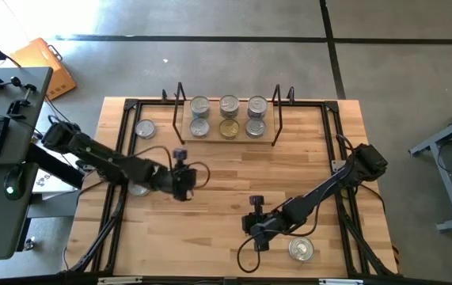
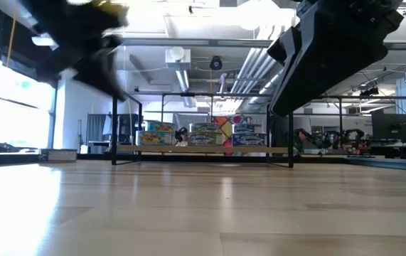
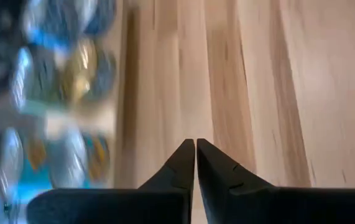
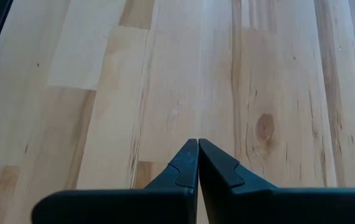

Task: Stack canned seafood by type on shelf
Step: Stack the green tuna can on top of the green tuna can on the shelf

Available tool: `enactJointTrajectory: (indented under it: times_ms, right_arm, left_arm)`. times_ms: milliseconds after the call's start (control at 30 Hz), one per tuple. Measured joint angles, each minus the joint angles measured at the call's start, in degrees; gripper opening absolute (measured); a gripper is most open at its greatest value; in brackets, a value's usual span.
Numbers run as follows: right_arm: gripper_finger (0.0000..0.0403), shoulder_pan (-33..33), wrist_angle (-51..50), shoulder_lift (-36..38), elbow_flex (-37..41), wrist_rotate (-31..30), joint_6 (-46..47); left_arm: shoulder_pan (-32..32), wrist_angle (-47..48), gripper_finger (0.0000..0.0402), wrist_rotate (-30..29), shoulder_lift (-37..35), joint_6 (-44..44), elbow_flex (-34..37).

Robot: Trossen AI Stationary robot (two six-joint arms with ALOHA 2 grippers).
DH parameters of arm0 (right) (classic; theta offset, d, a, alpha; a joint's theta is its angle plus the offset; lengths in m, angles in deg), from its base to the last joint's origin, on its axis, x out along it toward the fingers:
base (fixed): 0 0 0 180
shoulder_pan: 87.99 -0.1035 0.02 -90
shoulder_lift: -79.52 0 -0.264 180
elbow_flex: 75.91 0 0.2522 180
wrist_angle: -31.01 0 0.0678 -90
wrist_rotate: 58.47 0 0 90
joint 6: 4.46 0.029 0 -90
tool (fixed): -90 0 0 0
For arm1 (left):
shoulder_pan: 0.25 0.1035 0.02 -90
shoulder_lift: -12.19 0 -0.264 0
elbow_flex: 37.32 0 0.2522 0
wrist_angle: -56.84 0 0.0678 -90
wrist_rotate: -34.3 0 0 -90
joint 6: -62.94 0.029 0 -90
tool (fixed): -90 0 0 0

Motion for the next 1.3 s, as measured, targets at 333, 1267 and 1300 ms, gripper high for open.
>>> enactJointTrajectory:
  times_ms: [333,1267,1300]
  right_arm:
    - [0.0004,0.00,0.44,0.00,-0.02,-0.02,0.00]
    - [0.0004,0.00,1.27,0.00,-0.01,-0.07,-1.97]
    - [0.0004,0.00,1.27,0.00,0.00,-0.07,-1.98]
  left_arm:
    - [-10.02,33.41,0.0001,6.92,-0.33,-44.21,4.66]
    - [-14.79,46.74,0.0000,29.66,-0.17,-69.30,5.85]
    - [-14.45,46.76,0.0000,30.28,-0.17,-68.43,5.85]
